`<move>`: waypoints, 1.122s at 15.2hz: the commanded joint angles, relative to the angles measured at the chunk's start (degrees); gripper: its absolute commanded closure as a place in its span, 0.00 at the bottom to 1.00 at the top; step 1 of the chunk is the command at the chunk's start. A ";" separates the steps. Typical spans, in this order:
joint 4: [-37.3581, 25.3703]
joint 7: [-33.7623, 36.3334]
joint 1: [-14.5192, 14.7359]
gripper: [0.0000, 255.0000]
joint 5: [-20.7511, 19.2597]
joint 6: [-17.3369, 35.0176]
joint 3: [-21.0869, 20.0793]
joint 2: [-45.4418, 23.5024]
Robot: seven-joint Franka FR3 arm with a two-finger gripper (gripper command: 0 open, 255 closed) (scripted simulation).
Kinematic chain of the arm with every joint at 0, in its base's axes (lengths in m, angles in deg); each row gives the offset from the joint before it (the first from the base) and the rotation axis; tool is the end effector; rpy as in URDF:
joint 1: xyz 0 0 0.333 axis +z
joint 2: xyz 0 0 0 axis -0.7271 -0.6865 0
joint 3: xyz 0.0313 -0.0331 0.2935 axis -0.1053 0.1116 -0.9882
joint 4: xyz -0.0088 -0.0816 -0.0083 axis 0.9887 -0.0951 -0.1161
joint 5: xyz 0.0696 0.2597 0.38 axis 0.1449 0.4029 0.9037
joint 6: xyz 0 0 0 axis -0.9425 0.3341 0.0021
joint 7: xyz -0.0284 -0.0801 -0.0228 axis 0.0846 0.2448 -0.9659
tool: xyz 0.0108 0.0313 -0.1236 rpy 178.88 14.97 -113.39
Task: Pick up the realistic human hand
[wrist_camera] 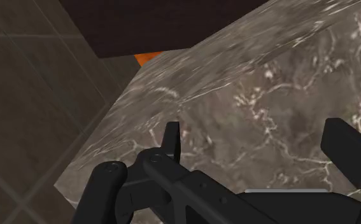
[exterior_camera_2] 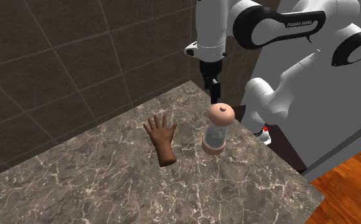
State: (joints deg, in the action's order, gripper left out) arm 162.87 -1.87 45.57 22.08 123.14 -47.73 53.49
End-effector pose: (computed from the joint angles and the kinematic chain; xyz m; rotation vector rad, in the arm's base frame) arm 0.3811 -0.0022 0.5673 -3.0039 0.0882 0.1340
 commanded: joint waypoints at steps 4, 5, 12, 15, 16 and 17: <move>-1.50 13.85 -2.35 0.00 3.35 1.34 -6.68 -0.96; -2.33 18.44 -3.21 0.00 4.29 1.84 -8.89 -1.67; -12.41 50.61 -10.75 0.00 6.98 5.05 -24.00 -11.39; -18.82 64.75 -14.73 0.00 5.45 5.73 -30.35 -17.83; -21.21 69.56 -16.12 0.00 4.50 5.79 -32.49 -20.27; -23.73 74.47 -17.44 0.00 3.30 5.74 -34.60 -22.90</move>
State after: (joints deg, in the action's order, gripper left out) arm 141.70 66.79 29.57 26.42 128.66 -80.01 33.37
